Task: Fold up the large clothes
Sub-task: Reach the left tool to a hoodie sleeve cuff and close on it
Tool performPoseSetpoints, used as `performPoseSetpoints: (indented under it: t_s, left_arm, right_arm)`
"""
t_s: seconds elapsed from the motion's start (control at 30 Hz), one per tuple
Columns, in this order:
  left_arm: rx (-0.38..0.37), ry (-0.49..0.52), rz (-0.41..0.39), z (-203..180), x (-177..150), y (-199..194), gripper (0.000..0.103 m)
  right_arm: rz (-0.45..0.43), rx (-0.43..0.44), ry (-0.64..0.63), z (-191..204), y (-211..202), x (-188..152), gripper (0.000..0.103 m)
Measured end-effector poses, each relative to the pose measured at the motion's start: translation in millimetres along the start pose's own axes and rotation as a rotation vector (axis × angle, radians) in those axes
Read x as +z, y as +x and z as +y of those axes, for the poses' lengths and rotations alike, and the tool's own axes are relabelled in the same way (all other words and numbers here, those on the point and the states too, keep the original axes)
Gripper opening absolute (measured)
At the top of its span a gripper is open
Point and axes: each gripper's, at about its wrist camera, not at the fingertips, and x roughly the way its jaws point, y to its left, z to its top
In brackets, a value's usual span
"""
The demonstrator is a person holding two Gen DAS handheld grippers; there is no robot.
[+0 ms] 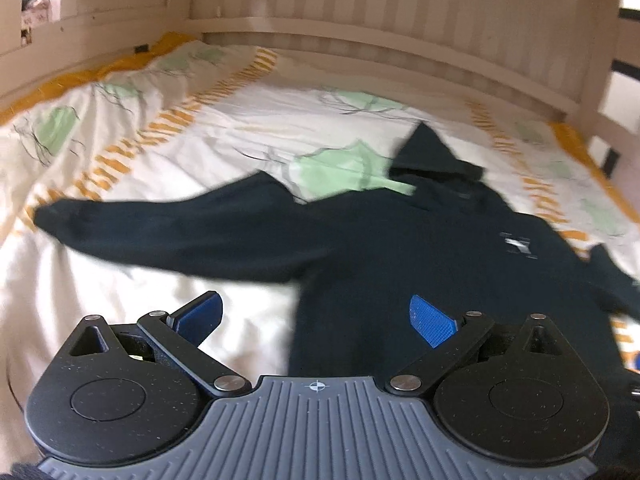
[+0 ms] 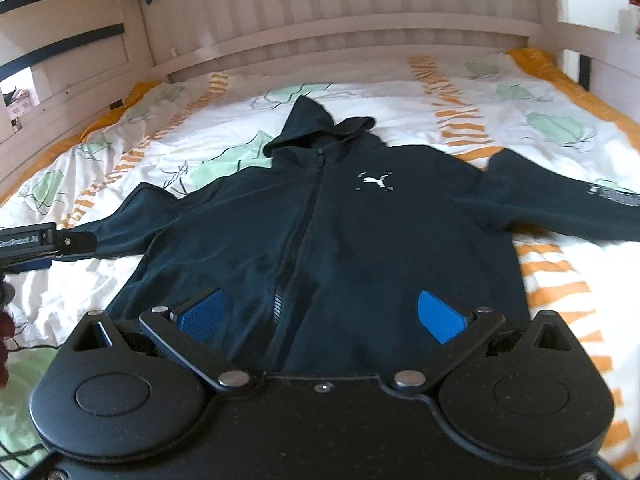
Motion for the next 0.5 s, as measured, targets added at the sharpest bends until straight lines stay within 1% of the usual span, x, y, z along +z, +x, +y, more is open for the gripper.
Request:
performPoseSetpoints:
  t_s: [0.2, 0.37, 0.5]
  left_arm:
    - [0.107, -0.021, 0.036, 48.9, 20.3, 42.5, 0.102]
    - [0.172, -0.132, 0.077, 105.5, 32.9, 67.7, 0.102]
    - [0.264, -0.195, 0.089, 151.6, 42.2, 81.8, 0.102]
  right_arm:
    - [0.051, 0.042, -0.019, 4.9, 33.3, 11.2, 0.102]
    - [0.079, 0.07, -0.035, 12.4, 51.2, 17.5, 0.102]
    - [0.097, 0.087, -0.058, 20.3, 62.6, 19.2, 0.102]
